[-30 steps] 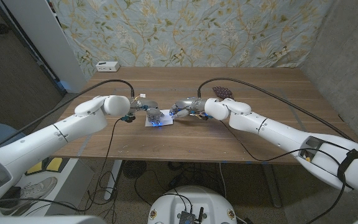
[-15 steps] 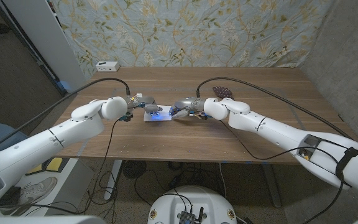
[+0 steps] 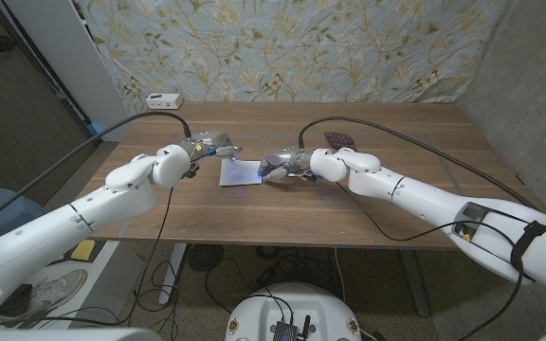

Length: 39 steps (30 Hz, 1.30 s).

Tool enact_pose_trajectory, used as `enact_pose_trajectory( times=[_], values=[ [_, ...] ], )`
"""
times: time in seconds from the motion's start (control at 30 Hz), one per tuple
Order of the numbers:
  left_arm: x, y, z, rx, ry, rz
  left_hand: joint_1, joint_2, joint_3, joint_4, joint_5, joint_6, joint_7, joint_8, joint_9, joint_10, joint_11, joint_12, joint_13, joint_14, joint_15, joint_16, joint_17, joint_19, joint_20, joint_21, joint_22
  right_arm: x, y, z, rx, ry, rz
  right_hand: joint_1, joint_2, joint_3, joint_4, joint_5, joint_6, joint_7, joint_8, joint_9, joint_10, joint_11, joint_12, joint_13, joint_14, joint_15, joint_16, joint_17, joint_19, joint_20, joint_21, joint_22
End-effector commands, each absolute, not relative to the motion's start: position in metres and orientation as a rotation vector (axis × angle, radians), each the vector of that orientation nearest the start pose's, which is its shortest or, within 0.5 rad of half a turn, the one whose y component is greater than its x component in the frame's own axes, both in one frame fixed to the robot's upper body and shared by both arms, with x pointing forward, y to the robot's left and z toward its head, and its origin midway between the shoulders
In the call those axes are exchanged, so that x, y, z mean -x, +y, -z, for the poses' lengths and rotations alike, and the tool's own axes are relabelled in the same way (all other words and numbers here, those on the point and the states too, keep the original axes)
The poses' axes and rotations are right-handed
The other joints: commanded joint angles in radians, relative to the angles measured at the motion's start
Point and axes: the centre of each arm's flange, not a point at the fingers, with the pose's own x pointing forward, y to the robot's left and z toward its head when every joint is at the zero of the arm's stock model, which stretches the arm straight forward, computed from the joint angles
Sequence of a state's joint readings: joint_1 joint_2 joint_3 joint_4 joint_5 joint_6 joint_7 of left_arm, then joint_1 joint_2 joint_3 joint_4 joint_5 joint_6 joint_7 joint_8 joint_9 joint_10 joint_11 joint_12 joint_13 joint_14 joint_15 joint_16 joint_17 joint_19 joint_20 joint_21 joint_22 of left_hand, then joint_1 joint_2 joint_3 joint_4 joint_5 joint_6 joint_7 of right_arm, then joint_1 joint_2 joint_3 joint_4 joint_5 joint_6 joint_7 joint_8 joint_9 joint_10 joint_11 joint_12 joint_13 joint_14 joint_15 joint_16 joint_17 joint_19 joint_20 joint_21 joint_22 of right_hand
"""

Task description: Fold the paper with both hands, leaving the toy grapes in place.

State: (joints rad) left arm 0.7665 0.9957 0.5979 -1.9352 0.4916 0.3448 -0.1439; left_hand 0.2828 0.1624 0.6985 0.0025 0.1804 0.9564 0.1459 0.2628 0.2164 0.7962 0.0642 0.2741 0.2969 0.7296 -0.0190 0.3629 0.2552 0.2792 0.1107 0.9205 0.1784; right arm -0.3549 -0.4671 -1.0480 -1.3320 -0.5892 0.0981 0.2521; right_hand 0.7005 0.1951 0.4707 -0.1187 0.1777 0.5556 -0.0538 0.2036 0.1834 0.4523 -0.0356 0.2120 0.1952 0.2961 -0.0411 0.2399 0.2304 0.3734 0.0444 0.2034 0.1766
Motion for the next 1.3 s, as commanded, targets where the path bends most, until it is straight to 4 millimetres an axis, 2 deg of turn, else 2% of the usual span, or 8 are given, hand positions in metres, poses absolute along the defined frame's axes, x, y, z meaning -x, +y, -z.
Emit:
enact_pose_trajectory(
  times=[0.03,0.13,0.2,0.3,0.67,1.0,1.17,1.3],
  values=[
    [-0.593,0.255,-0.038,-1.661,-0.351,0.060,0.008,0.031,0.023,0.005,0.010,0.013,0.005,0.007,0.009,0.016,-0.003,0.010,0.001,0.011,0.005,0.004,0.000,0.015,0.007,-0.004,0.000,-0.651,-0.037,0.011,1.680,-0.680,-0.562,0.006,-0.004,0.006,0.002,0.003,0.007,0.002,0.001,0.002,0.004,0.008,0.003,0.003,-0.006,-0.017,0.005,0.003,0.000,-0.002,-0.001,0.002],
    [-0.596,0.256,-0.036,-1.658,-0.322,0.080,0.011,0.034,0.034,0.012,0.011,0.008,0.008,0.006,0.014,0.012,0.005,0.008,0.002,-0.003,0.014,-0.002,0.000,0.020,0.013,-0.007,-0.002,-0.650,-0.038,0.012,1.678,-0.680,-0.562,0.006,-0.005,0.006,0.002,0.003,0.008,0.002,0.000,0.002,0.004,0.004,0.003,0.003,-0.006,-0.017,0.005,0.003,0.000,-0.002,-0.001,0.002],
    [-0.599,0.257,-0.034,-1.649,-0.306,0.091,0.011,0.032,0.042,0.024,0.009,-0.002,0.014,0.003,0.021,0.001,0.007,0.003,0.003,-0.024,0.019,-0.008,0.004,0.008,0.063,-0.019,-0.004,-0.650,-0.038,0.012,1.678,-0.680,-0.563,0.007,-0.005,0.006,0.002,0.002,0.004,0.005,-0.002,0.002,0.002,0.007,0.001,0.003,-0.006,-0.018,0.005,0.003,0.000,-0.002,-0.001,0.002],
    [-0.600,0.257,-0.032,-1.660,-0.296,0.097,0.012,0.030,0.043,0.027,0.008,-0.005,0.015,0.002,0.024,-0.005,0.011,0.001,0.004,-0.029,0.020,-0.007,0.007,0.003,0.079,-0.025,-0.004,-0.650,-0.038,0.012,1.678,-0.681,-0.564,0.007,-0.004,0.007,0.002,0.002,0.002,0.007,-0.003,0.002,-0.002,0.010,-0.001,0.003,-0.009,-0.018,0.005,0.004,0.000,-0.002,0.000,0.002],
    [-0.611,0.260,-0.026,-1.664,-0.238,0.133,0.025,0.033,0.041,0.042,0.001,0.059,0.048,0.045,0.064,0.064,0.017,0.036,0.026,0.019,0.025,0.050,0.060,0.014,0.072,-0.048,-0.004,-0.651,-0.036,0.012,1.674,-0.685,-0.567,0.006,-0.007,0.006,0.003,0.001,-0.009,0.012,-0.010,0.002,-0.008,0.017,-0.005,0.003,-0.010,-0.017,0.005,0.004,-0.001,-0.003,0.000,0.002],
    [-0.626,0.262,-0.018,-1.701,-0.186,0.124,0.033,0.031,0.061,0.076,-0.001,-0.050,0.041,0.025,0.104,-0.040,0.014,0.005,0.053,-0.093,0.036,0.014,0.082,-0.027,0.062,-0.099,-0.005,-0.651,-0.038,0.013,1.676,-0.676,-0.567,-0.001,-0.014,0.000,0.006,-0.001,-0.016,0.014,-0.013,0.002,-0.012,0.021,-0.007,0.003,-0.009,-0.016,0.007,0.005,0.000,0.000,0.001,0.002],
    [-0.631,0.262,-0.017,-1.717,-0.145,0.118,0.032,0.031,0.061,0.085,-0.002,-0.064,0.035,0.025,0.111,-0.046,0.015,0.005,0.058,-0.094,0.042,0.017,0.089,-0.011,0.052,-0.100,-0.004,-0.652,-0.038,0.012,1.675,-0.677,-0.568,-0.004,-0.018,-0.003,0.006,-0.002,-0.019,0.014,-0.015,0.002,-0.016,0.022,-0.009,0.003,-0.009,-0.015,0.006,0.004,0.001,0.001,0.001,0.002],
    [-0.634,0.261,-0.015,-1.719,-0.133,0.133,0.053,0.029,0.059,0.072,-0.002,-0.017,0.020,0.077,0.145,0.027,0.028,0.051,0.087,-0.036,0.055,0.077,0.142,0.010,0.040,-0.105,0.001,-0.652,-0.038,0.011,1.675,-0.676,-0.566,-0.004,-0.024,-0.006,0.004,-0.003,-0.024,0.015,-0.016,0.002,-0.020,0.025,-0.010,0.003,-0.008,-0.014,0.006,0.003,0.002,0.003,0.002,0.002]
  ],
)
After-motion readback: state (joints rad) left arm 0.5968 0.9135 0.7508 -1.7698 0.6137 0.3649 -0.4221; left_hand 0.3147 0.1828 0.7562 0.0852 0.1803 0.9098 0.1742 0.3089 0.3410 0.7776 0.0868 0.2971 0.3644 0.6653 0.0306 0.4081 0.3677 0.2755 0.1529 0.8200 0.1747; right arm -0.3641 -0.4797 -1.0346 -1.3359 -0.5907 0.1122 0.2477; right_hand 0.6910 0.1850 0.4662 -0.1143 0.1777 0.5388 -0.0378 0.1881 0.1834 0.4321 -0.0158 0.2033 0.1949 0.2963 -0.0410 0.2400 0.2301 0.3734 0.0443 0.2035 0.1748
